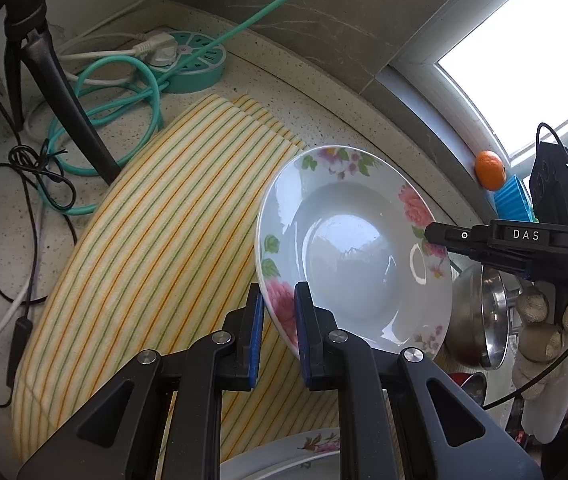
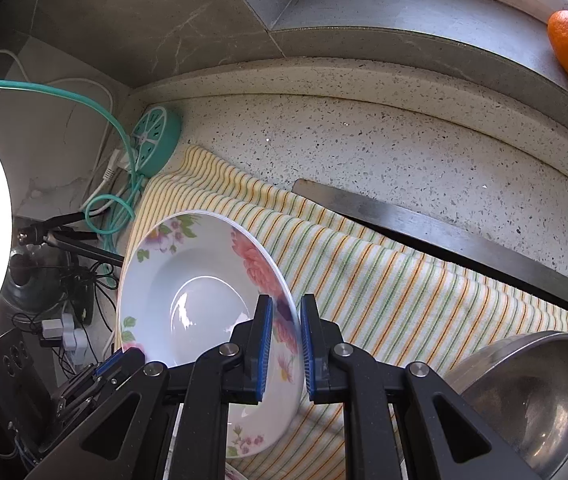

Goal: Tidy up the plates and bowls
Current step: 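Lift the pink-flower plate and carry it toward the plate stack, then lower the pink-flower plate onto the stacked plates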

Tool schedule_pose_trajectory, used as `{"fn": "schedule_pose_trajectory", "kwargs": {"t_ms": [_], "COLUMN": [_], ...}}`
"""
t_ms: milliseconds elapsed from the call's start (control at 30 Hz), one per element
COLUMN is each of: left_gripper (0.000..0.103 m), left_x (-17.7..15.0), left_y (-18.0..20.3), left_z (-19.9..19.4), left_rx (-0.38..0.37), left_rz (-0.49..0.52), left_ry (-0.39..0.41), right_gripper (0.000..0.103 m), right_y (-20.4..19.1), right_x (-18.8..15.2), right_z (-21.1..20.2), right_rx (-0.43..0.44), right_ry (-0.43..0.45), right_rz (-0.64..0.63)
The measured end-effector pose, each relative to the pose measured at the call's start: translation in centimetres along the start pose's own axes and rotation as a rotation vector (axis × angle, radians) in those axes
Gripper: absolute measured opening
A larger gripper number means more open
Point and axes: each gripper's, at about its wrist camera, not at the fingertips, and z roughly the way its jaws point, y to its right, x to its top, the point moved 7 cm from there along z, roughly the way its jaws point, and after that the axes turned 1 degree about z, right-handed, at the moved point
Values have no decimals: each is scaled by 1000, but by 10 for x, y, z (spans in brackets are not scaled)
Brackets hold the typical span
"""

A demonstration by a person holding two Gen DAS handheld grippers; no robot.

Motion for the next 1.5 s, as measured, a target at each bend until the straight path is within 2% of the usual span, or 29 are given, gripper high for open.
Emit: {"fn": "schedule_pose_trajectory", "kwargs": {"t_ms": [400,1500], "left_gripper": [14,13], "left_x": [-10,-60], "left_y": [-10,-18], "left_z": [-32,-71], "left_rx": [-13,-39], "left_rz": [41,181], "left_ry": [10,-25], "right_gripper": [13,13], "right_y": [-24,-32], "right_x": [-38,-146], "right_z": [-19,-47], "right_rx": [19,42], "right_ry": [36,131], "right_rz": [19,126]}}
